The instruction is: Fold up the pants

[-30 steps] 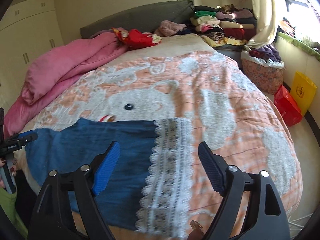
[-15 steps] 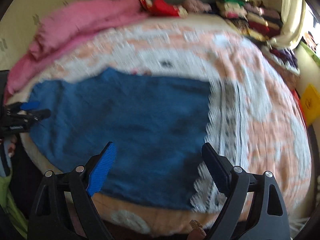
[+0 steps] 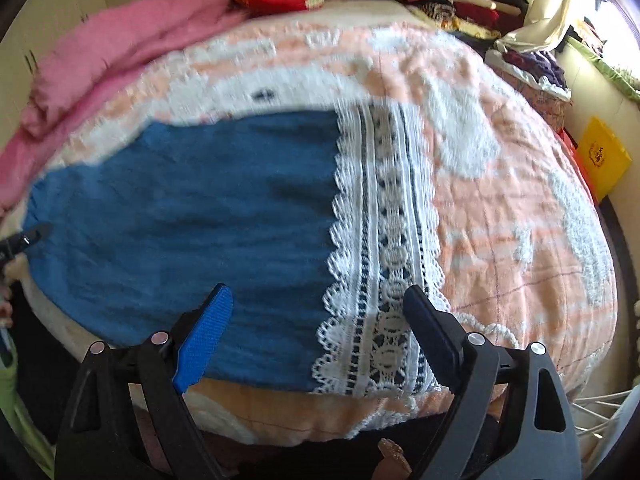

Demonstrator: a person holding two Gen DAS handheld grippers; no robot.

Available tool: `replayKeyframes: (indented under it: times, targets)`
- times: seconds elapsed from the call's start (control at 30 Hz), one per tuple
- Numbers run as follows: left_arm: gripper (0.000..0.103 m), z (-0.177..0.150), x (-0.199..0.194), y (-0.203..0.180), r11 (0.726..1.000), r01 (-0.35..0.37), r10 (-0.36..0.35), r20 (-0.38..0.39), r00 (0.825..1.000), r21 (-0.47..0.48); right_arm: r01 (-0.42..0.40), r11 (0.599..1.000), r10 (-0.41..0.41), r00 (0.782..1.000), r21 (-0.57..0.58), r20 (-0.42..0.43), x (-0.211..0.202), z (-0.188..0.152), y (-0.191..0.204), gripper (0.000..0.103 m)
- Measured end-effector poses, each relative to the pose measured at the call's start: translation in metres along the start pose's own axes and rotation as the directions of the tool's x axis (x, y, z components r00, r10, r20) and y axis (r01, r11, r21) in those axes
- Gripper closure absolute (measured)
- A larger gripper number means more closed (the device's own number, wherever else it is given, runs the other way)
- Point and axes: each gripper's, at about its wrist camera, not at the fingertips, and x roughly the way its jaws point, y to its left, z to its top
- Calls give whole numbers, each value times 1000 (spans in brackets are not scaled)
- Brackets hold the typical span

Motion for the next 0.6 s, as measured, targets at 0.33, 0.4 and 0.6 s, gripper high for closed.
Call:
replayKeyframes:
  times: [0.33,0.4,0.6]
  targets:
    - [12,8,-40,-41,995,23,-31,92,995,93,-26,999,23,988,20,155,-60,6,1,14]
    - [11,11,-44,-51,993,38,-49,99,994,111,-26,999,20,983,28,181,-71,6,-1,11]
    - [10,16,-37,-84,983,70,-85,83,993,173,-34,999,27,972,26,233,-92,3,-3,11]
